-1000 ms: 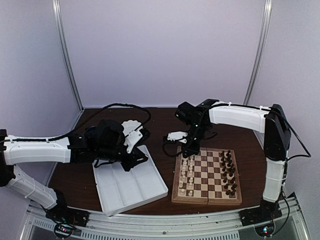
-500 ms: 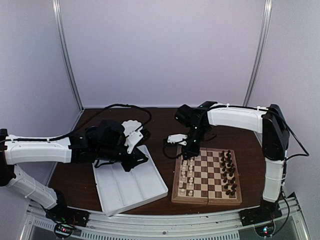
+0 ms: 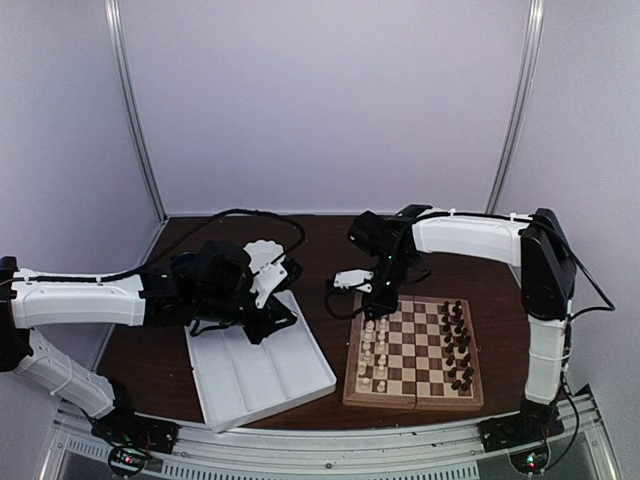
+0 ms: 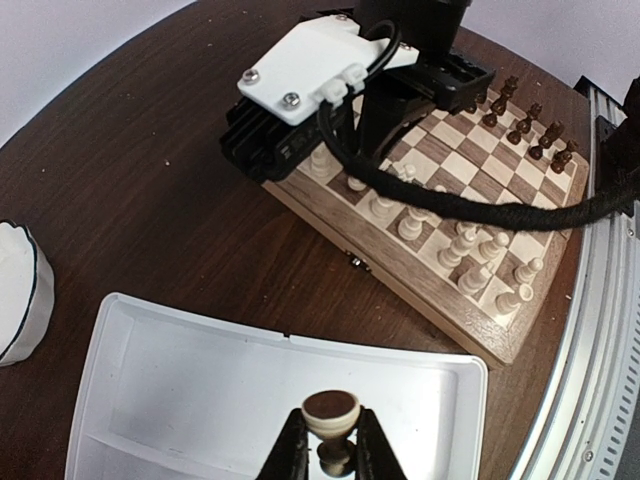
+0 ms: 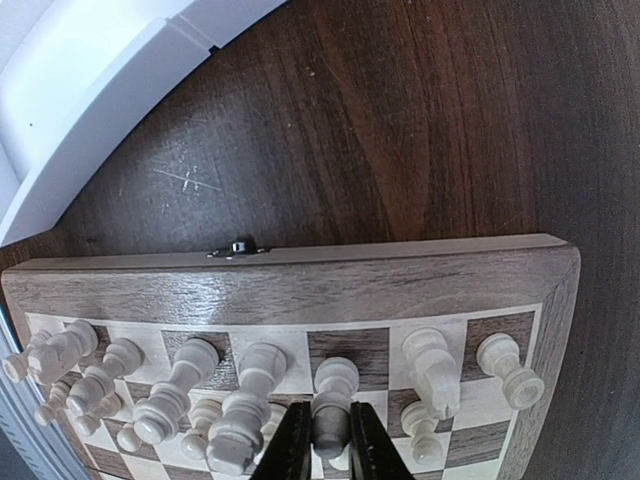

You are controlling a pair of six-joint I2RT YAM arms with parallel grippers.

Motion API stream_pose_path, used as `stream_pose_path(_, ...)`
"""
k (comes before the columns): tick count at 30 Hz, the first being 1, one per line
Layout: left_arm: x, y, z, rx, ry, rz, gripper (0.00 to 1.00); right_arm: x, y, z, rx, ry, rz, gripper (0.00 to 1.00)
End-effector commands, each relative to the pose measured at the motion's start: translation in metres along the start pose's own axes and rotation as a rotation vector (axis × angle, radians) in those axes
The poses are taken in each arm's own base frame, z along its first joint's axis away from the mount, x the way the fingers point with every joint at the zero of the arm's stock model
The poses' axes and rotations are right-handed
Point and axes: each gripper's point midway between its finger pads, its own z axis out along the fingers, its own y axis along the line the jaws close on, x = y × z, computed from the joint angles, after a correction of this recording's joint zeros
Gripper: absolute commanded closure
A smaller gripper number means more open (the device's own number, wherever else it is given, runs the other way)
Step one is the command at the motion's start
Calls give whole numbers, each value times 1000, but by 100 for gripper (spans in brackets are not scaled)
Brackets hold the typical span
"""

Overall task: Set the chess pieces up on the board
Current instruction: Place the bishop on c1.

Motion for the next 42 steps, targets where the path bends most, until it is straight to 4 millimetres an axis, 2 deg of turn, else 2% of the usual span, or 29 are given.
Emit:
stream_pose_path(1, -19, -3, -2, 11, -56, 3, 93, 2, 1, 8, 1, 18, 1, 84)
stream_pose_path(11, -19, -3, -3, 13, -56, -1, 93, 1, 0, 6, 11, 13, 5, 78)
stream_pose_path(16, -20, -3, -3, 11, -58, -1, 93, -1, 0, 0, 17, 2, 8, 78)
stream_pose_path(20, -23, -3, -3, 11, -61, 0, 93, -6, -3, -23, 53, -28, 5, 78)
stream_pose_path(27, -33, -3, -1, 17, -49, -2, 93, -8, -11, -83, 121, -113, 19, 69)
stream_pose_path(30, -40, -1, 0, 37, -48, -35, 93, -6, 1, -106, 71, -173, -11, 62)
stream_pose_path(36, -54, -4, 3, 188, -27, -161, 93, 8, 54, -149, -19, -297, -277, 51)
stream_pose_path(40, -65, -14, 2, 308, -1, -228, 92, 12, 81, -173, -23, -359, -433, 40)
stream_pose_path(42, -69, -24, 1, 377, 21, -250, 92, 9, 87, -177, -9, -342, -485, 39)
